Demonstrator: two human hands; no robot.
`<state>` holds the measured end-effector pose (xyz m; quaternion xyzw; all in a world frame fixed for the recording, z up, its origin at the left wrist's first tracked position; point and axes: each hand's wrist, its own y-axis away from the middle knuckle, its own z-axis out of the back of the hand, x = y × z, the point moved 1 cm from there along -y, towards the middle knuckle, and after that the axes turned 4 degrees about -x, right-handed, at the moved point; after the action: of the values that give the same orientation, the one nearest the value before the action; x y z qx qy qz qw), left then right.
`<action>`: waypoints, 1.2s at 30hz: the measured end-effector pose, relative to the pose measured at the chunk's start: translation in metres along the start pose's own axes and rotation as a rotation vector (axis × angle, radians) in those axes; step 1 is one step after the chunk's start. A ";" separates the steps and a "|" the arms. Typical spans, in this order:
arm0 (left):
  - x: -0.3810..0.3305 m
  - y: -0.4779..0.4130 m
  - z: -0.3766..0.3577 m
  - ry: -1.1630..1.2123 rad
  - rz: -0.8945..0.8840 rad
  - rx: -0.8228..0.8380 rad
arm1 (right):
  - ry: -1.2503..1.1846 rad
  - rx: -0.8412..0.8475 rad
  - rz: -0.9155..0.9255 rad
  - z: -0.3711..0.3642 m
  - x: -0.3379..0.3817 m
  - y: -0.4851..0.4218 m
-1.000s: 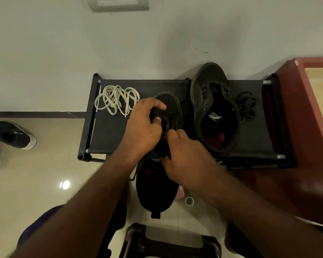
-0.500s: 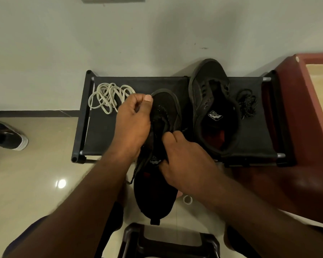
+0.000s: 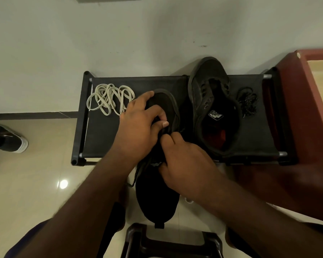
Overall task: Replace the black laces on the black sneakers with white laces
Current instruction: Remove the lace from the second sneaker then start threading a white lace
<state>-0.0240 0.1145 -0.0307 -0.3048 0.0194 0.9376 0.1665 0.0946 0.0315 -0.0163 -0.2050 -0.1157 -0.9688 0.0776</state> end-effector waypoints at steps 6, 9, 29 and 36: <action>0.002 -0.005 0.008 0.561 0.479 -0.444 | -0.024 -0.004 0.002 -0.001 0.001 0.000; 0.002 -0.006 0.014 0.504 0.310 -0.433 | -0.037 -0.011 0.010 -0.002 0.002 0.000; 0.003 -0.006 0.007 0.566 0.417 -0.355 | -0.022 -0.010 0.007 0.001 0.000 -0.002; 0.000 -0.001 0.004 0.174 0.039 0.064 | -0.009 -0.018 0.010 0.000 0.002 -0.002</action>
<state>-0.0262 0.1155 -0.0269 -0.3792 0.0695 0.9095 0.1552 0.0926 0.0328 -0.0163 -0.2106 -0.1063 -0.9684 0.0803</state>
